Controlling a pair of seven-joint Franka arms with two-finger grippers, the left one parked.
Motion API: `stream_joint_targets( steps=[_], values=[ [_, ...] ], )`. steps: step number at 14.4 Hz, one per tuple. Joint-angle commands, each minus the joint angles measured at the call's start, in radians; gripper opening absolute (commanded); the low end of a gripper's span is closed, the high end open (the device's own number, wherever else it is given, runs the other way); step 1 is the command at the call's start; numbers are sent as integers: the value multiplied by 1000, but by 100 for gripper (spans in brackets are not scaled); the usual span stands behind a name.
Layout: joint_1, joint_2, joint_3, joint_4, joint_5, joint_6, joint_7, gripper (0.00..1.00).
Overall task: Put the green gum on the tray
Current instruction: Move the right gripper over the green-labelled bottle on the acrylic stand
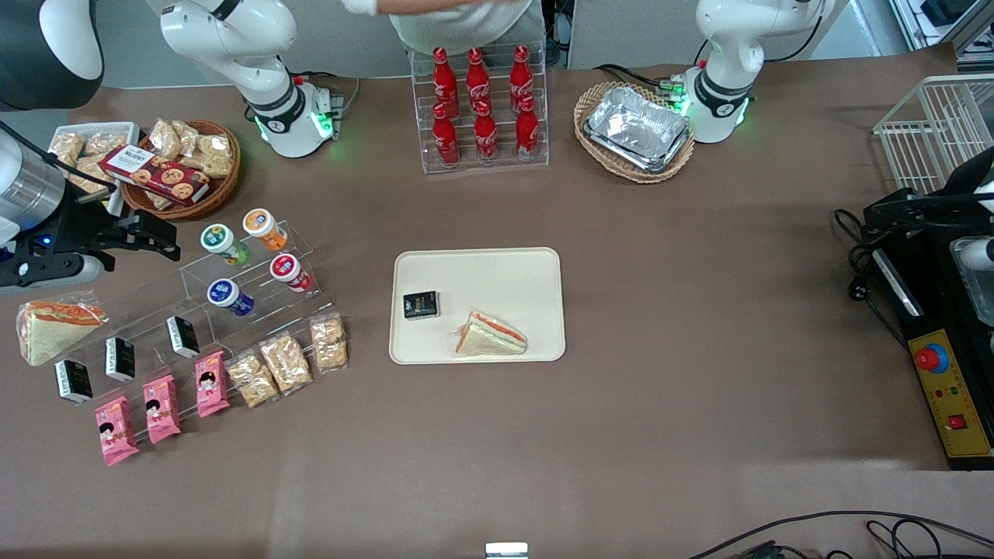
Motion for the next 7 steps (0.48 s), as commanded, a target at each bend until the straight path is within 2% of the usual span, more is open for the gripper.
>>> stream_joint_targets(
  steps=[1, 7],
  values=[
    [1, 9, 0, 19, -12, -5, -9, 100],
    [1, -2, -2, 16, -1, -33, -141, 100]
  ],
)
